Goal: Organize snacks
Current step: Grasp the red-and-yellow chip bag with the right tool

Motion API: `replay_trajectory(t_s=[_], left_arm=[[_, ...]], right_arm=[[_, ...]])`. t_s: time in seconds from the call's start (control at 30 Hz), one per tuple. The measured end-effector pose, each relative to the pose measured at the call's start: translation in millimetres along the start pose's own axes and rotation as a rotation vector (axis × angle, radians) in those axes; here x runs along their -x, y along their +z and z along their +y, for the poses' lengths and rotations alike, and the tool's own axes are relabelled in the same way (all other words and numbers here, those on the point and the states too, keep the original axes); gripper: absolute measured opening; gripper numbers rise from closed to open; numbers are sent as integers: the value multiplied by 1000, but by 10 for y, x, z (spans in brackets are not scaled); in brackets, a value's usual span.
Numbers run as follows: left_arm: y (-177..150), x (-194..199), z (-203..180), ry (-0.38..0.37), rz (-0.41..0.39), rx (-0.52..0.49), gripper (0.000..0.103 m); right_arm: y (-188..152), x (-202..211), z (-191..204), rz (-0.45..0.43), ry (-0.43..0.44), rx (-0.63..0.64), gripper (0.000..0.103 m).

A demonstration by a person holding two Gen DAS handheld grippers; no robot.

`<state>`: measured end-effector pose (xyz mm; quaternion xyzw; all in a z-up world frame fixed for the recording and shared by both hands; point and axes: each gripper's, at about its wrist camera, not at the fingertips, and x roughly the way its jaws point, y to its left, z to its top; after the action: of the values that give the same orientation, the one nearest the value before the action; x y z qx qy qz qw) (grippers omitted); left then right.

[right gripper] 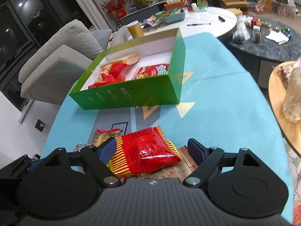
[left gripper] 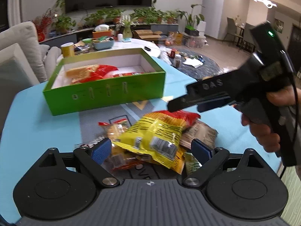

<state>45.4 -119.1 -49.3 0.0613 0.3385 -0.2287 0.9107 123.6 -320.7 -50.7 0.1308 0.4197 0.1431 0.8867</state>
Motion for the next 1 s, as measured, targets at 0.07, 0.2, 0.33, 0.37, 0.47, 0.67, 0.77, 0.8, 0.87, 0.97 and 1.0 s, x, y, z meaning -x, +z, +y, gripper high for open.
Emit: replay_trajectory(t_s=[0.07, 0.2, 0.33, 0.37, 0.47, 0.67, 0.77, 0.8, 0.87, 0.97, 1.0], left_arm=[[-8, -51, -29, 6, 11, -12, 91], [-21, -149, -24, 39, 28, -20, 91], [-22, -227, 66, 91, 39, -19, 91], [-22, -239, 105, 111, 38, -16, 91], [-31, -282, 261, 207, 38, 0, 91], [-26, -135, 545, 171, 11, 122, 91], [25, -84, 548, 114, -12, 124, 91], [51, -92, 535, 103, -16, 113, 91], [98, -135, 517, 96, -16, 94, 91], [169, -249, 484, 71, -4, 66, 91], [182, -287, 469, 64, 3, 58, 91]], right_arm=[[3, -44, -33, 12, 14, -11, 68], [-6, -101, -64, 28, 26, -15, 68], [-5, -114, -69, 33, 45, -25, 69], [-9, -115, -62, 34, 48, -25, 69], [-30, -131, -2, 44, 73, -26, 69], [-52, -136, 123, 33, 107, -20, 69], [-18, -128, 75, 15, 79, -56, 69], [-6, -127, 38, 12, 71, -77, 69], [16, -144, -13, 18, 66, -110, 69], [34, -188, -39, 35, 67, -137, 69], [39, -205, -43, 37, 67, -144, 69]])
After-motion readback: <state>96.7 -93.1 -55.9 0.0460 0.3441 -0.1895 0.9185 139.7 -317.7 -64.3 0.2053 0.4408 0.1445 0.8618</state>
